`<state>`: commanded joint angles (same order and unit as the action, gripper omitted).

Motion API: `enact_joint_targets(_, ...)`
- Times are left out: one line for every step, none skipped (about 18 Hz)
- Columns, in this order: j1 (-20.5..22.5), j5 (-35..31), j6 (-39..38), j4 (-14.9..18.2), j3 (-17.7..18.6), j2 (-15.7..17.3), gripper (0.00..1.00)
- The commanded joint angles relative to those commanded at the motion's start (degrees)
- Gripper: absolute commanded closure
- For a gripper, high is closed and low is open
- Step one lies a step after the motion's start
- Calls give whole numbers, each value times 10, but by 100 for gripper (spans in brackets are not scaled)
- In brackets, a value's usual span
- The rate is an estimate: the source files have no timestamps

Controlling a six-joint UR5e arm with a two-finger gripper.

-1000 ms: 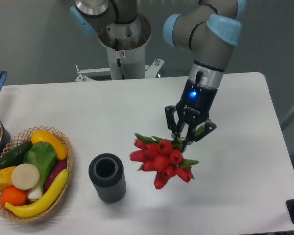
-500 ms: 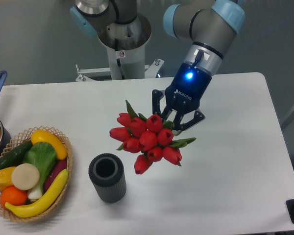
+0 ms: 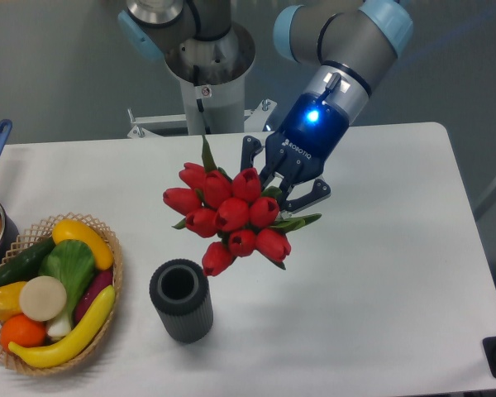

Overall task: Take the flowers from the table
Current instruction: 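Lift the gripped tulip bunch up off the table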

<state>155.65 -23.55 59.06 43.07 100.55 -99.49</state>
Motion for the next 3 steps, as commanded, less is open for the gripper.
enact_joint_targets(0, 0, 0, 0, 0, 0, 70)
enact_joint_targets(0, 0, 0, 0, 0, 0, 70)
enact_joint_targets(0, 0, 0, 0, 1, 0, 70)
